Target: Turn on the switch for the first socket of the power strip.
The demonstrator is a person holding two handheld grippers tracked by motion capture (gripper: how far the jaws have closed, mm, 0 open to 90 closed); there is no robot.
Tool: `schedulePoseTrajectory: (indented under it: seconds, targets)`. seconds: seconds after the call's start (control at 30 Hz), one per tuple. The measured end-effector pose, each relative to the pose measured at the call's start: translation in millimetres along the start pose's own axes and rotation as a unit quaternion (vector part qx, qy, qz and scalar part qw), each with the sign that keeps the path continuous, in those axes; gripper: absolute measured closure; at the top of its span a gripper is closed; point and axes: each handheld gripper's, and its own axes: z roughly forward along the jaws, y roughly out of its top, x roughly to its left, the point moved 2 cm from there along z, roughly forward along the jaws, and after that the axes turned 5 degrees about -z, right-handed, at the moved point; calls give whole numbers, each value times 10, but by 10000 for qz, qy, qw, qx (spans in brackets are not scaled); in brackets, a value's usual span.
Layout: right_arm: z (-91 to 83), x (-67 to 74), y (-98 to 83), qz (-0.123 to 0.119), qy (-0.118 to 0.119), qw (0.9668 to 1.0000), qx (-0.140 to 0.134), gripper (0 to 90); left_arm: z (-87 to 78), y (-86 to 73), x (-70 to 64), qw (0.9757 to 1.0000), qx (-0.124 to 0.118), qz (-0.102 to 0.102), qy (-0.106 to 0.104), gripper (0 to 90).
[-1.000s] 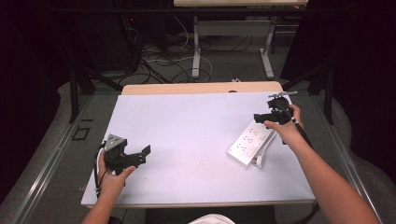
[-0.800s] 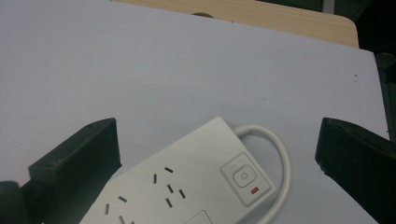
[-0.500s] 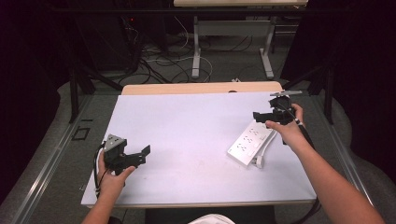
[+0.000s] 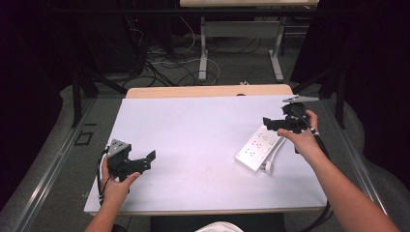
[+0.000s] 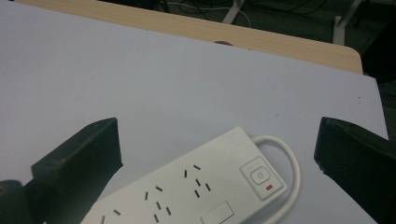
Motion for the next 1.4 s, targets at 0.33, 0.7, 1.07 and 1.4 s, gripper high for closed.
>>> schedulePoseTrajectory:
  seconds: [0.33,0.7,1.07,1.4]
  targets:
    - [-172,161,-43,-117,248,9993,-235,4,-3,0,-1,10000,-10,-4,0,4]
    - [-310,288,-195,-109,402,9983,-417,4,-3,-2,-2,10000,-8,-5,3,3]
    - [-419,437,-397,-274,466,9971,-529,4,-3,-1,-4,10000,-14,14,4,4]
    - [-467,473,-665,-119,496,9969,-594,5,-7,-2,-2,10000,-19,2,7,4]
